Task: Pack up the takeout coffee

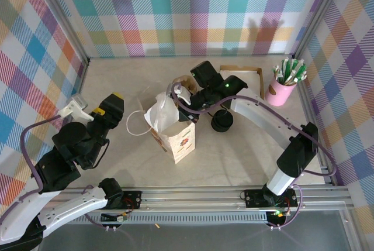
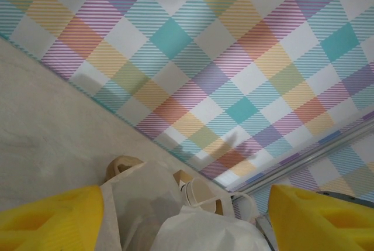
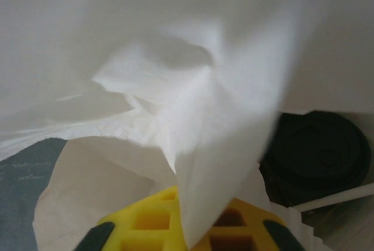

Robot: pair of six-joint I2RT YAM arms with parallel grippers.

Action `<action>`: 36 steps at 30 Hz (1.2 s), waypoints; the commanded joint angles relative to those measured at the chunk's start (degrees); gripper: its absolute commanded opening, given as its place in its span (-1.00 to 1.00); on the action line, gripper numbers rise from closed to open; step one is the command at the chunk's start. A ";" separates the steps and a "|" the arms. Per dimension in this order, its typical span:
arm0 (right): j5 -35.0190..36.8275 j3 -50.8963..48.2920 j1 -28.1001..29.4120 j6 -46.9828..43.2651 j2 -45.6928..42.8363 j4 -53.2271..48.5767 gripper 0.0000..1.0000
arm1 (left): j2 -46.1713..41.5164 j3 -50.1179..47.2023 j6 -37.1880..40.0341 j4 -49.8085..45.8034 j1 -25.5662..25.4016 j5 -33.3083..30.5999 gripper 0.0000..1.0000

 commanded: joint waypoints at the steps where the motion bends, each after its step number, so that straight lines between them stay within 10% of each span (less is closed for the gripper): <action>1: 0.12 -0.60 0.54 -2.07 -2.31 -1.46 -0.58 | 0.23 -0.50 -0.86 2.07 -0.39 0.80 0.48; 20: 3.37 0.14 0.71 -0.44 -7.89 5.23 0.56 | 1.40 -0.37 -0.69 1.89 -0.37 0.64 0.48; 26: 5.14 4.43 1.58 3.75 -2.86 4.67 0.50 | 1.90 0.86 -0.11 0.59 -0.37 0.22 0.48; 36: 18.16 11.83 8.16 7.08 6.11 -0.03 -0.20 | 2.54 2.74 -0.59 -2.86 -0.37 -1.30 0.48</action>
